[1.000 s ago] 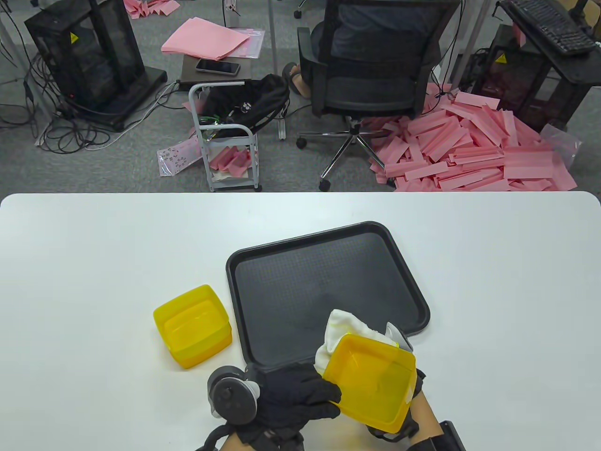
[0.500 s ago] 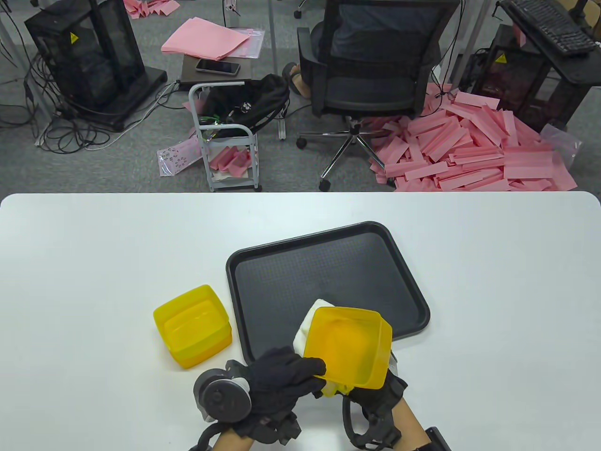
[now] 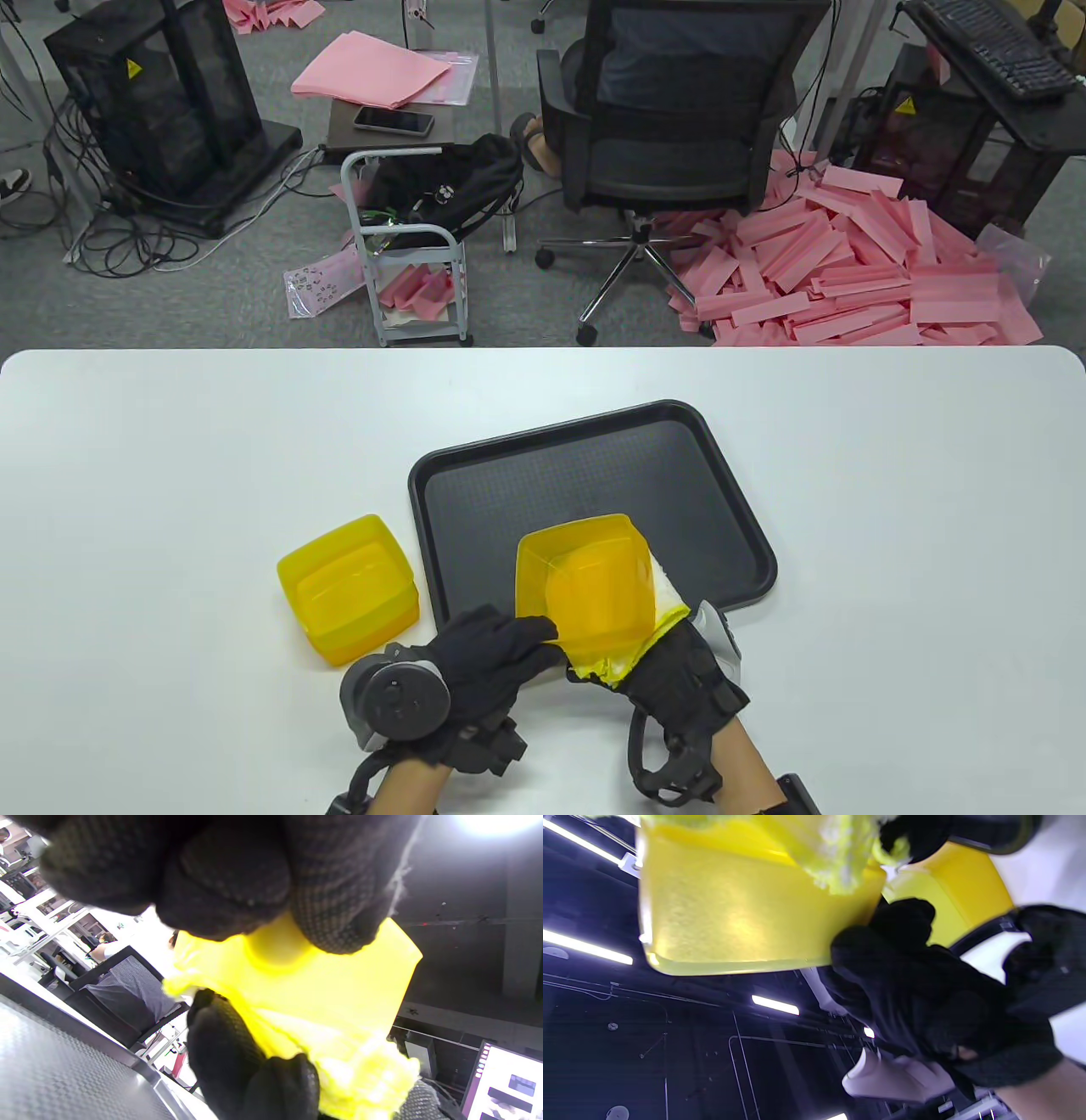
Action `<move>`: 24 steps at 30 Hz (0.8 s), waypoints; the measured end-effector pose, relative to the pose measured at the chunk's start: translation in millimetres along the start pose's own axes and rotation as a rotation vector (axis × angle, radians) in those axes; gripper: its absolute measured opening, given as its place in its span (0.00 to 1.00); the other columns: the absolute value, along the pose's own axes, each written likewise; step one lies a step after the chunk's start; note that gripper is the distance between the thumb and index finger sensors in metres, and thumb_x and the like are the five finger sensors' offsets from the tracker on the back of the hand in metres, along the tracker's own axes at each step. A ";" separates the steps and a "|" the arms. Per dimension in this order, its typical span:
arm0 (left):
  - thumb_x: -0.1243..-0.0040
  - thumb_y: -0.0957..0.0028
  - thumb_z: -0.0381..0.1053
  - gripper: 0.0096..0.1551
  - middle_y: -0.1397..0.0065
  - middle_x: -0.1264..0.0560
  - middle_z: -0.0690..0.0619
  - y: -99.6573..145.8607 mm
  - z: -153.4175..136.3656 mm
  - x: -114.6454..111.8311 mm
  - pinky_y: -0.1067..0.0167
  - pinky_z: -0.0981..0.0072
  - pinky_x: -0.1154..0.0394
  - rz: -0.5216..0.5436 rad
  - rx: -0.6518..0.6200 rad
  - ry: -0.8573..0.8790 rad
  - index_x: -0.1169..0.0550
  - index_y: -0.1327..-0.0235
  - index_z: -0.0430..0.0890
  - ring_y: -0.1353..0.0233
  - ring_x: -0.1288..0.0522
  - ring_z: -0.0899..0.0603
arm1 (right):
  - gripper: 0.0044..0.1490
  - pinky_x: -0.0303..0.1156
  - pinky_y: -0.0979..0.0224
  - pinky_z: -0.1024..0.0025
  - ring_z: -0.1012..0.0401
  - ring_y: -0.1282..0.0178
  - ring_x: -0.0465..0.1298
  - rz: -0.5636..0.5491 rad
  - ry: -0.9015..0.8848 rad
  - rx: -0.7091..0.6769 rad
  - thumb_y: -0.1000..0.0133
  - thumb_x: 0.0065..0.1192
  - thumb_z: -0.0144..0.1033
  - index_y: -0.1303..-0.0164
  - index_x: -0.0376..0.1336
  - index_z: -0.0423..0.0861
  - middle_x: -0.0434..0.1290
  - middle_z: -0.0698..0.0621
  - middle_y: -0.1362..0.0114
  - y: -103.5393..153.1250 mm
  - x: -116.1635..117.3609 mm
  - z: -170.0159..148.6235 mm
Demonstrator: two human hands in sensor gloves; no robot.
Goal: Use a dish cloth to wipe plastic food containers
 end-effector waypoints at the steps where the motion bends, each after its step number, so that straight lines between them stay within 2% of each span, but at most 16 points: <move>1: 0.29 0.58 0.61 0.21 0.72 0.12 0.53 -0.1 -1.2 -0.1 0.66 0.51 0.20 -0.004 0.004 -0.007 0.08 0.58 0.53 0.65 0.16 0.42 | 0.47 0.63 0.23 0.44 0.39 0.17 0.53 -0.017 0.008 -0.013 0.32 0.20 0.60 0.11 0.26 0.43 0.42 0.39 0.09 1.2 -1.4 2.2; 5: 0.29 0.58 0.61 0.21 0.71 0.12 0.53 0.2 -6.0 -1.6 0.65 0.51 0.20 -0.023 0.018 -0.036 0.09 0.58 0.53 0.65 0.16 0.42 | 0.45 0.69 0.28 0.49 0.41 0.24 0.62 -0.164 0.176 -0.063 0.29 0.26 0.58 0.11 0.30 0.42 0.50 0.40 0.12 9.5 -10.3 17.5; 10: 0.29 0.58 0.61 0.21 0.72 0.12 0.53 0.3 -6.8 -0.8 0.66 0.52 0.20 -0.006 0.037 -0.065 0.08 0.59 0.52 0.66 0.16 0.42 | 0.42 0.76 0.39 0.57 0.47 0.36 0.73 -0.424 0.574 -0.126 0.30 0.37 0.52 0.14 0.37 0.41 0.62 0.44 0.23 20.6 -7.7 43.3; 13: 0.29 0.58 0.61 0.21 0.71 0.12 0.53 0.3 -7.5 1.3 0.67 0.52 0.19 0.020 0.056 -0.069 0.08 0.59 0.51 0.66 0.15 0.42 | 0.40 0.79 0.45 0.60 0.49 0.42 0.76 -0.556 0.836 -0.271 0.32 0.44 0.51 0.17 0.43 0.42 0.67 0.47 0.28 27.5 3.1 59.0; 19: 0.29 0.57 0.60 0.21 0.70 0.11 0.53 0.8 -11.9 3.2 0.67 0.53 0.19 0.027 0.104 -0.082 0.08 0.59 0.50 0.64 0.15 0.42 | 0.39 0.80 0.50 0.61 0.49 0.46 0.78 -0.615 1.341 -0.478 0.36 0.54 0.51 0.21 0.48 0.45 0.70 0.48 0.32 30.6 33.0 71.9; 21: 0.29 0.57 0.60 0.21 0.70 0.11 0.52 0.4 -13.0 4.2 0.67 0.53 0.19 0.036 0.120 -0.084 0.08 0.60 0.50 0.64 0.14 0.42 | 0.40 0.80 0.51 0.61 0.49 0.47 0.78 -0.600 1.489 -0.556 0.38 0.58 0.52 0.22 0.49 0.46 0.70 0.49 0.33 29.8 43.3 70.5; 23: 0.29 0.56 0.60 0.21 0.70 0.11 0.52 0.2 -13.3 4.0 0.68 0.54 0.19 0.040 0.134 -0.074 0.08 0.60 0.49 0.65 0.14 0.42 | 0.40 0.80 0.50 0.61 0.49 0.46 0.78 -0.557 1.629 -0.581 0.39 0.61 0.51 0.23 0.49 0.47 0.70 0.49 0.32 26.9 54.6 65.6; 24: 0.29 0.56 0.60 0.21 0.71 0.11 0.52 0.0 -13.6 4.2 0.68 0.54 0.19 0.039 0.143 -0.075 0.08 0.60 0.49 0.65 0.14 0.42 | 0.40 0.81 0.50 0.62 0.50 0.46 0.78 -0.572 1.692 -0.591 0.40 0.61 0.51 0.24 0.49 0.47 0.69 0.49 0.32 26.2 59.7 62.9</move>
Point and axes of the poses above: the tracker on the back of each hand, its own z axis roughly to the thumb side, its own y axis roughly from the fingertips to the wrist, x = y × z, the point moved 1 cm from there along -y, roughly from the wrist to the fingertips
